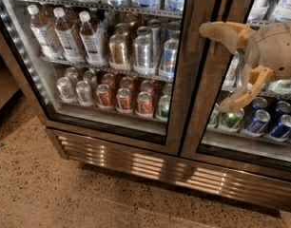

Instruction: Open left fridge door

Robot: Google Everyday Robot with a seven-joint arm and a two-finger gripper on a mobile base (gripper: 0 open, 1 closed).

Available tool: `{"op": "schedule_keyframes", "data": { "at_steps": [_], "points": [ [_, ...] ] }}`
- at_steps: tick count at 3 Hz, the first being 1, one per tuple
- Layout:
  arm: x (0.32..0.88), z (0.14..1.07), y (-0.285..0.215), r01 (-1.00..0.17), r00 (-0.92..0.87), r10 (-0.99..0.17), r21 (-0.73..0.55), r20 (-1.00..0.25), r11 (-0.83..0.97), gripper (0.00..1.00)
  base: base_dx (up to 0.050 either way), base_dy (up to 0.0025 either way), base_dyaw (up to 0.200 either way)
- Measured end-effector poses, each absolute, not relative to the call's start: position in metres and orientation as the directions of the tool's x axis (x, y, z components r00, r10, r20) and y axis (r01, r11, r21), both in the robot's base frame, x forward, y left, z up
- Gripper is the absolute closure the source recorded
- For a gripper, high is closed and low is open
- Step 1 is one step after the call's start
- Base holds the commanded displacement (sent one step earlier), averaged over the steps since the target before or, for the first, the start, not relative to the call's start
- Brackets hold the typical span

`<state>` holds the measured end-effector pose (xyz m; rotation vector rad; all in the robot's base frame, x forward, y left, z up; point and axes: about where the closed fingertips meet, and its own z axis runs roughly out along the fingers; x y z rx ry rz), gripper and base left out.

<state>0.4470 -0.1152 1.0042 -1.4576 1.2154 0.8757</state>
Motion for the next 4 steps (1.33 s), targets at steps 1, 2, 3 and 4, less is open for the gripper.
{"op": "schedule_keyframes", "data": {
  "at_steps": [1,2,3,4],
  "points": [
    [0.4615,1.0162,-0.1197,-0.990,0.134,-0.252,-0.138,-0.958,-0.004,0.00,0.000,0.00000,0.000],
    [0.4618,1.0164,-0.1191,-0.990,0.135,-0.251,-0.139,-0.959,-0.003,0.00,0.000,0.00000,0.000],
    [0.4644,1.0172,-0.1163,-0.987,0.142,-0.222,-0.156,-0.965,0.044,0.00,0.000,0.00000,0.000],
    [0.4677,1.0165,-0.1142,-0.977,0.155,-0.199,-0.180,-0.968,0.111,0.00,0.000,0.00000,0.000]
  ]
}}
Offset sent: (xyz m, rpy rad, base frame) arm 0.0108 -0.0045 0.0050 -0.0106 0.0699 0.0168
